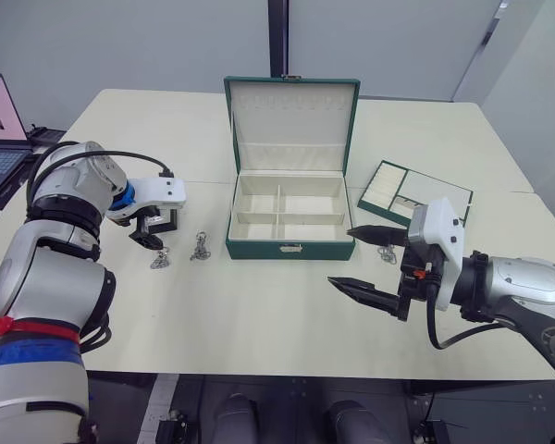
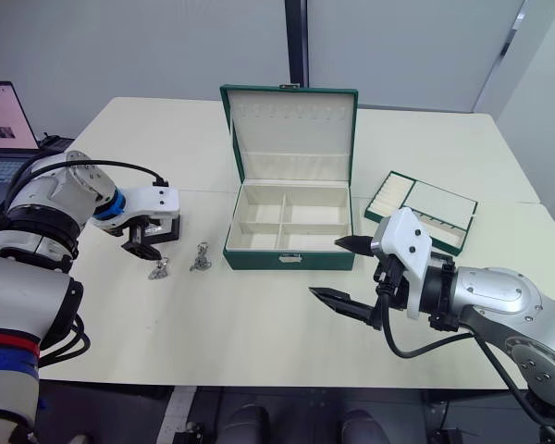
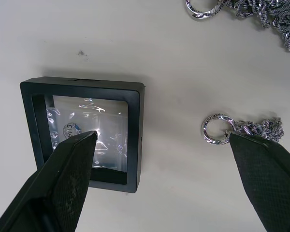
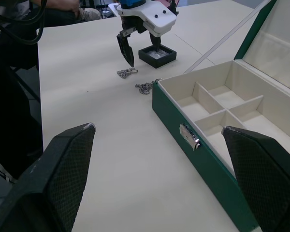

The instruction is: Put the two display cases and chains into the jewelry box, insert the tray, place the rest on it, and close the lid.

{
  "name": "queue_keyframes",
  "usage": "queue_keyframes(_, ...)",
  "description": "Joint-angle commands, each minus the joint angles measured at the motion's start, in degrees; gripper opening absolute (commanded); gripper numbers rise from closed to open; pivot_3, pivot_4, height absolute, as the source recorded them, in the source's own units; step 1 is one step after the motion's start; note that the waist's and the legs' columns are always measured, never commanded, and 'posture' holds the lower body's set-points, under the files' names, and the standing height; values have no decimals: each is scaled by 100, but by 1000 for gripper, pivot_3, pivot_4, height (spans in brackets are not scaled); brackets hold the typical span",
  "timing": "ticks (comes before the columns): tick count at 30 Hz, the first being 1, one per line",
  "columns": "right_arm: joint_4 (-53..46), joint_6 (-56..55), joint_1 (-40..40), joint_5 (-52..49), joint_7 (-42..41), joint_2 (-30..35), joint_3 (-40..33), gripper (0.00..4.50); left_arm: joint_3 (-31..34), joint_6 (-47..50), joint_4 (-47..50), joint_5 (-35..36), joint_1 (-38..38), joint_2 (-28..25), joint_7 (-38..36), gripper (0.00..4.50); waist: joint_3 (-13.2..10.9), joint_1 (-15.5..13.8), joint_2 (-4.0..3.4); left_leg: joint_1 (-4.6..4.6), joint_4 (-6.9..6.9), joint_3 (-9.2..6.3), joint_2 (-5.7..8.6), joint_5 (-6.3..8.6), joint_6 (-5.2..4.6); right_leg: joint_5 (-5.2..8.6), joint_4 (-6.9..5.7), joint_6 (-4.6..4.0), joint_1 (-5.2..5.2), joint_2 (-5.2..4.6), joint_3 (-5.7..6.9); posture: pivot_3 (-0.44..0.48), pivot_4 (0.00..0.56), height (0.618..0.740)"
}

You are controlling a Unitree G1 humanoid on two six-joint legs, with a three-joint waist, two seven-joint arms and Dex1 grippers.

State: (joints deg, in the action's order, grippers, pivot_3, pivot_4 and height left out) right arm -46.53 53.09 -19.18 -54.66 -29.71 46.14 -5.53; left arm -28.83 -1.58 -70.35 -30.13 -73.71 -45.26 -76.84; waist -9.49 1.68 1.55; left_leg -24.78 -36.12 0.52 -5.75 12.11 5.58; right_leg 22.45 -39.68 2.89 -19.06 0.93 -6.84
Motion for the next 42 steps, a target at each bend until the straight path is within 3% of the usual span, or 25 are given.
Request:
queue_keyframes(1,-153,-127,-87,-49,46,42,-136,4500,21,6,-59,-101,-159,-76,34,3995,0,0,0,0,0,-1,0,0,0,0,-1,0,0,0,0,0,150,726)
queue_keyframes(14,-210,-112,-28,-34,129,110,-146,4500,47,9,-161,-87,-137,-25,53,30,0,0,0,1,-5,-3,1,-4,-6,0,-16,0,-2,0,3,0,150,726)
queue_keyframes(24,-251,-101,14,-37,183,122,-123,4500,50,-138,-193,-109,-210,-61,314,30,1,0,1,1,-5,-4,1,-5,-6,0,-18,0,-2,0,4,0,150,726)
queue_keyframes(28,-237,-107,16,-15,176,127,-110,4500,66,-116,-239,-142,-260,-83,633,1228,1,0,1,1,-5,-4,1,-5,-7,0,-18,0,-2,0,4,0,150,726)
queue_keyframes(42,-290,-72,51,-50,265,156,-145,4500,27,-195,-463,-250,-176,123,911,1228,2,3,2,0,-6,-4,2,-6,-6,0,-20,0,-2,0,5,0,150,726)
